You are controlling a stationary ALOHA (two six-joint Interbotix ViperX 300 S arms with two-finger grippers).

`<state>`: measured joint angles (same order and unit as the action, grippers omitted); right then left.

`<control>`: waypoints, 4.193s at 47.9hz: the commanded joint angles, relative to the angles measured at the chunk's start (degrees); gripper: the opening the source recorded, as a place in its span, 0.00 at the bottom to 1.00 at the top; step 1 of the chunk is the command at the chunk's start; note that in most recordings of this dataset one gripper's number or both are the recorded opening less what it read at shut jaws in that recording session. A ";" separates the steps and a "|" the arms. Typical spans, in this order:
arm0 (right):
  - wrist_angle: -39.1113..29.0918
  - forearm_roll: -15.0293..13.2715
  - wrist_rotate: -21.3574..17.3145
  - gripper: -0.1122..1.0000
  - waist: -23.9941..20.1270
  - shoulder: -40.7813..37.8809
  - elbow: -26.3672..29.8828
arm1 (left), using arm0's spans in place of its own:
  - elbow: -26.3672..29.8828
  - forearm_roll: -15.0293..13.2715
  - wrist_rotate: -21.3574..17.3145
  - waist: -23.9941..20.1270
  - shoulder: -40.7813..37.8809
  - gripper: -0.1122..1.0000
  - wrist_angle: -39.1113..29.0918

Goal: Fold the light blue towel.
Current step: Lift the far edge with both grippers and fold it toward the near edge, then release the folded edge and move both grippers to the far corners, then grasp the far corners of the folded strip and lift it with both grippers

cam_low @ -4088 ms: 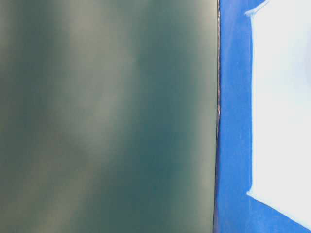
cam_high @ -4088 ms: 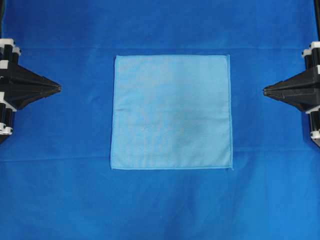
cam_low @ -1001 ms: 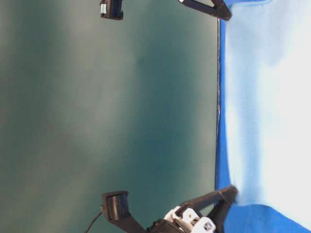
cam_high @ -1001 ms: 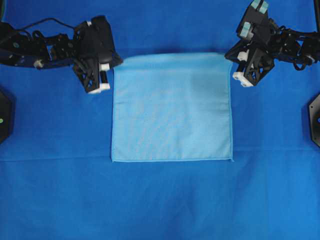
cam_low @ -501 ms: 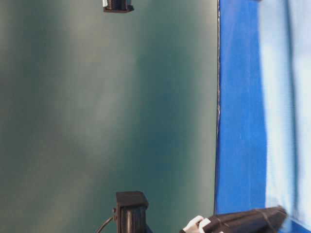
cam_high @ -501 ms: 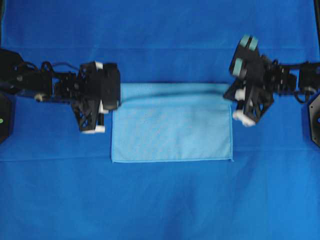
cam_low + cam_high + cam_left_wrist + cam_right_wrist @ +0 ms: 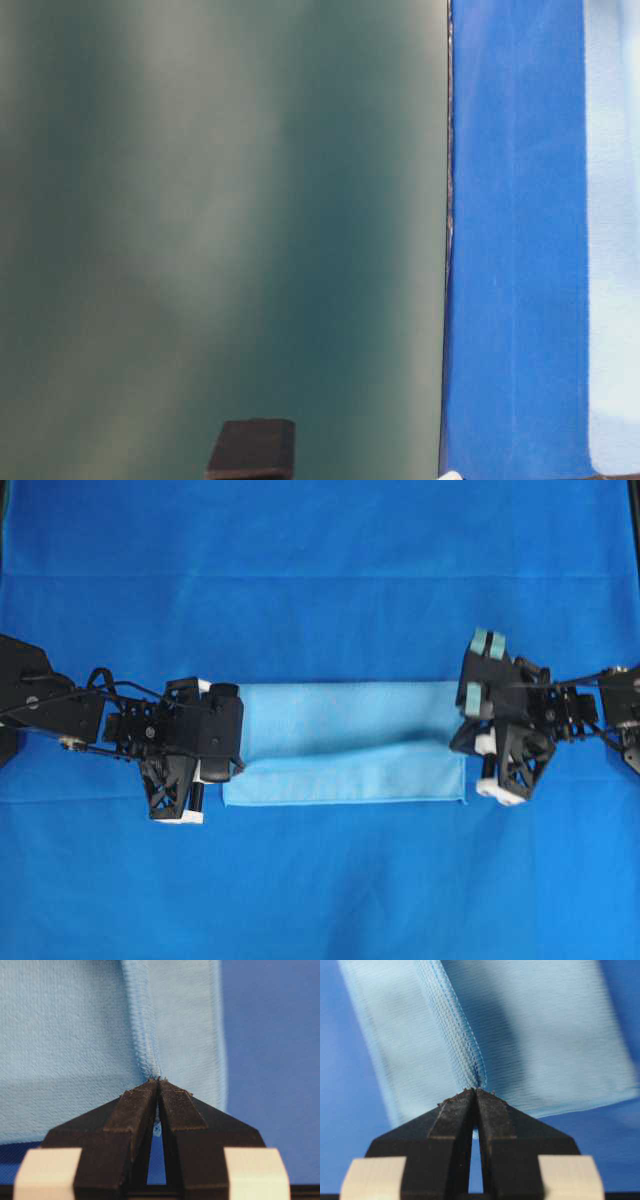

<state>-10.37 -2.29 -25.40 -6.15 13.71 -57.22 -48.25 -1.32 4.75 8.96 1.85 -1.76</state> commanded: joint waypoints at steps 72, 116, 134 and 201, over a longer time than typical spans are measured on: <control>-1.32 -10.11 -0.44 0.65 12.74 -1.58 2.81 | 1.05 0.00 -6.42 -13.62 0.44 0.68 3.60; 2.81 -11.34 -0.26 0.53 15.56 -9.23 2.55 | -0.44 0.00 -7.12 -16.26 -5.10 0.44 2.11; 2.72 -11.25 -0.79 0.11 15.29 -9.14 2.81 | -0.18 0.00 -7.21 -16.08 -4.04 0.11 -2.37; -17.23 -17.31 -0.62 0.11 18.54 18.28 11.34 | 8.79 0.09 -6.06 -9.40 19.25 0.11 -14.85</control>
<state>-29.09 -17.75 -25.84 10.63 33.05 -48.08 -40.78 -1.23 -1.41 -2.55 21.71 -19.51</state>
